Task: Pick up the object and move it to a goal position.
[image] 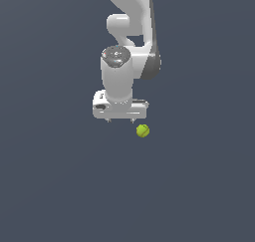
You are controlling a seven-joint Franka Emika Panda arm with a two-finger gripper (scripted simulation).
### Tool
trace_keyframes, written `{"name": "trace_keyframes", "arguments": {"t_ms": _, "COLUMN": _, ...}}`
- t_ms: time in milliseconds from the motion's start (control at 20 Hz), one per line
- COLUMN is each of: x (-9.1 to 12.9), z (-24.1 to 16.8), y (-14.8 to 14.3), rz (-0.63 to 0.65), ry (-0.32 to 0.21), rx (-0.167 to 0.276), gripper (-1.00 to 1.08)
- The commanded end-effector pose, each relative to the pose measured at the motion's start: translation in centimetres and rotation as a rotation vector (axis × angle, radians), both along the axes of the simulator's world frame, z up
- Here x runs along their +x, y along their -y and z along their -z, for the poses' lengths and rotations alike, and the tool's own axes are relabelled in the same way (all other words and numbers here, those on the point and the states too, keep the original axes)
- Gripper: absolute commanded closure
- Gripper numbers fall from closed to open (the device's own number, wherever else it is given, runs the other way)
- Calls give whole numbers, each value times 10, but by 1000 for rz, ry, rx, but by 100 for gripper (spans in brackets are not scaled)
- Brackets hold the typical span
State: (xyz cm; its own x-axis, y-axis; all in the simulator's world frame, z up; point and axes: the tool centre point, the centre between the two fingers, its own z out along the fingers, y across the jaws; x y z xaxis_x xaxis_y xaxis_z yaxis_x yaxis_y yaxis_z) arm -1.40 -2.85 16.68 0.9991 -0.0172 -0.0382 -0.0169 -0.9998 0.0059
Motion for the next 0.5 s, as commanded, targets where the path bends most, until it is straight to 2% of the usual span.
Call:
{"name": "trace_keyframes", "arguments": {"t_ms": 0, "x": -2, "z": 3, "y": 1, "rz": -6, "ry": -8, "rx": 1, "gripper": -92}}
{"name": "trace_keyframes", "arguments": {"t_ms": 450, "x": -2, "z": 7, "y": -6, "rz": 24, "ry": -4, "rx": 0, "gripper": -92}}
